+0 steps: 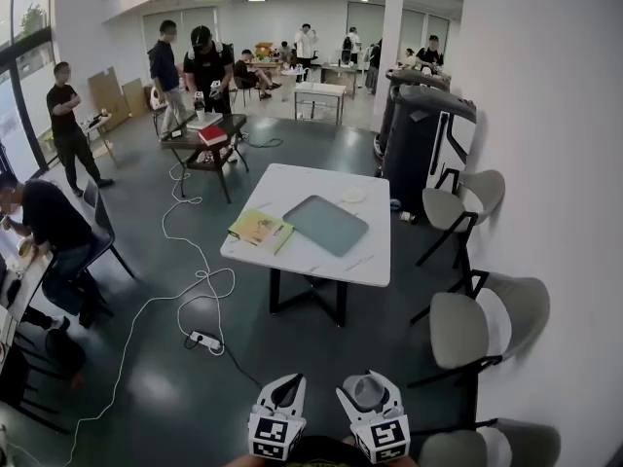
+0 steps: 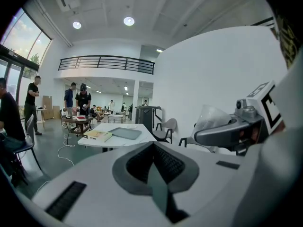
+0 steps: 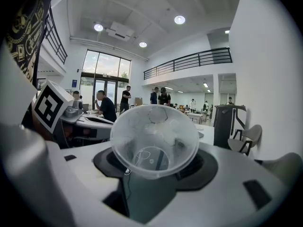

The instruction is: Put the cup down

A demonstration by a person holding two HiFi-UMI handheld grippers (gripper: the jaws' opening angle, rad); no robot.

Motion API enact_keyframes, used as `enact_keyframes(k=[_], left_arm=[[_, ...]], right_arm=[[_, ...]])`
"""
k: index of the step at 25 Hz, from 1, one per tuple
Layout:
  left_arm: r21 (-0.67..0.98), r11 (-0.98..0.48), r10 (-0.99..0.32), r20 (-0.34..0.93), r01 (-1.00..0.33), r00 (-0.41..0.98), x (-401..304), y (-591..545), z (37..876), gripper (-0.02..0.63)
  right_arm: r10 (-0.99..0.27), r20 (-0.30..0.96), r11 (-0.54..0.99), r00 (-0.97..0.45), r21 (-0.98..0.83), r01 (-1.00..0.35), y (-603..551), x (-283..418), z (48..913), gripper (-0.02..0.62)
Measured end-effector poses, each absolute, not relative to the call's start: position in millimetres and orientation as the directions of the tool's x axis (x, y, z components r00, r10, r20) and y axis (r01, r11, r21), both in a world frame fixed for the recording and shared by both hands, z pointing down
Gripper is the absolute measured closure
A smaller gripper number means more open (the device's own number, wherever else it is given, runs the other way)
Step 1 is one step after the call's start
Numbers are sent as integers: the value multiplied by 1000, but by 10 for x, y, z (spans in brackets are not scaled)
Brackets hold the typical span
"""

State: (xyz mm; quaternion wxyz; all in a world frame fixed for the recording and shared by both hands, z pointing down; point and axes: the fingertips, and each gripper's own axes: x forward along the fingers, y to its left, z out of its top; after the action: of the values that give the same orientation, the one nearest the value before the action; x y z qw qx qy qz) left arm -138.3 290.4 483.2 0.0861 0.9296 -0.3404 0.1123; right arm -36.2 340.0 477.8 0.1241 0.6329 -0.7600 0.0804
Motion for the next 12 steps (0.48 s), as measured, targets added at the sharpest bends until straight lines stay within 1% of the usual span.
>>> enact_keyframes(k=[12], left_arm=[[69,-760,-612,256,-646,748,-1844,2790,4816,598]], right_arm=[[-948,295,141,-122,43,-989,3283,-771,4752,319]])
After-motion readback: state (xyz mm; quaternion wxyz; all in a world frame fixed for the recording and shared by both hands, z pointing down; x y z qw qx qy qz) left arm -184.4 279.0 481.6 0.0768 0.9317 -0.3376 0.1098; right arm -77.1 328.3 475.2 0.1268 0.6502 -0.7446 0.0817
